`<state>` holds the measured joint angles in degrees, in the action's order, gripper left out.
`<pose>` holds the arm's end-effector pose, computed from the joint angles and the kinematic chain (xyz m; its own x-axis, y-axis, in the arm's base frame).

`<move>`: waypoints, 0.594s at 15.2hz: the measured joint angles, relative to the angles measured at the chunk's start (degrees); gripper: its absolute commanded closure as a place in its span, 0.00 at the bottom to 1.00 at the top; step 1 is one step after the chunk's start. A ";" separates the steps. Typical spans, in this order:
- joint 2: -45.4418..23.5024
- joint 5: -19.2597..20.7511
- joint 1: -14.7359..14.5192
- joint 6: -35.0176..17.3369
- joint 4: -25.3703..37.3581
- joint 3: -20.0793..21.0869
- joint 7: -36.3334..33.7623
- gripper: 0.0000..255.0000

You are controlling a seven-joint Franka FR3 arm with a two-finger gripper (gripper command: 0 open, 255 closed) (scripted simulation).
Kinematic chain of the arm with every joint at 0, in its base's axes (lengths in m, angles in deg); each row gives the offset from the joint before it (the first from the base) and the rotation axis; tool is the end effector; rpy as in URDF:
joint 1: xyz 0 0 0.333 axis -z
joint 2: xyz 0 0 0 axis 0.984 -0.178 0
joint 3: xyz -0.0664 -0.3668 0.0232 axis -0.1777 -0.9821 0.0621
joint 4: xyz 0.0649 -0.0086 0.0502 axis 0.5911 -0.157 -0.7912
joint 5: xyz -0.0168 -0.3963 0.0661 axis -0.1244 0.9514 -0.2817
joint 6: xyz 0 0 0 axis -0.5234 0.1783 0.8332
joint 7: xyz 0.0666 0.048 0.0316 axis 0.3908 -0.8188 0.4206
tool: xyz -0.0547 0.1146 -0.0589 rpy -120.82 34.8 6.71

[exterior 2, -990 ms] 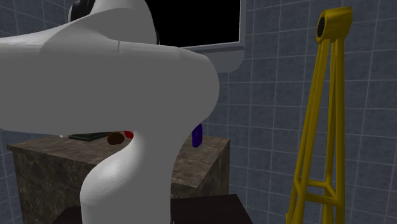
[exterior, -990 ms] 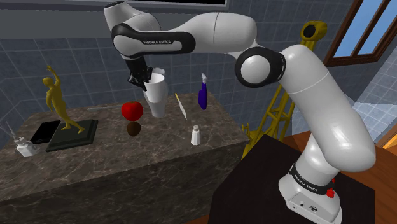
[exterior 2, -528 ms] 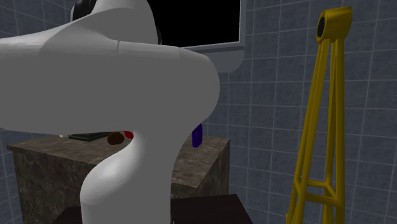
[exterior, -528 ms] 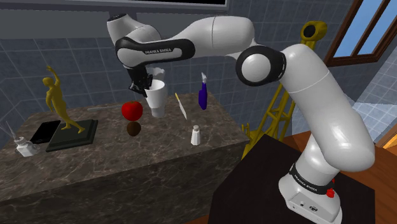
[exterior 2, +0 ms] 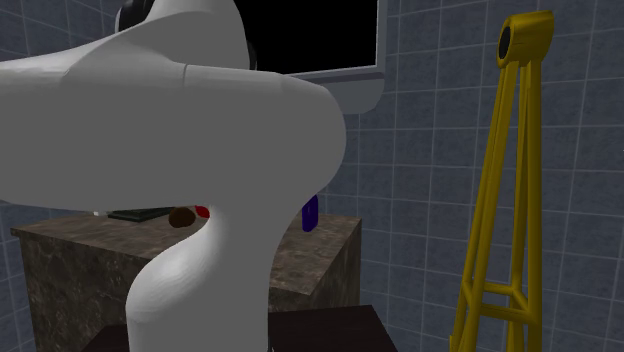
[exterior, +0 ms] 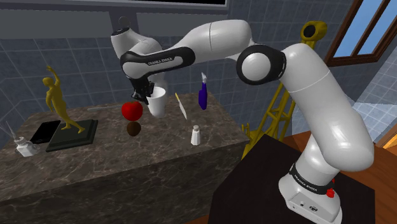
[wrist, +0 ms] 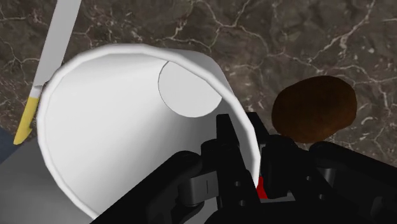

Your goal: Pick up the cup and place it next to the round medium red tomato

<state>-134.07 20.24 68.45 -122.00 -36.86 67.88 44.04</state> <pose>0.7779 0.2511 0.3645 0.9840 0.1745 0.0367 0.1623 -0.9617 0.2210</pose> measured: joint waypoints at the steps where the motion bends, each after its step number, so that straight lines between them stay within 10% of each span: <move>1: 0.05 0.06 0.01 -0.59 -0.67 0.01 -0.26 1.00; 9: -1.76 0.75 0.41 -5.36 -3.85 -0.38 -1.54 1.00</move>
<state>-135.83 20.99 68.86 -127.36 -40.71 67.51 42.50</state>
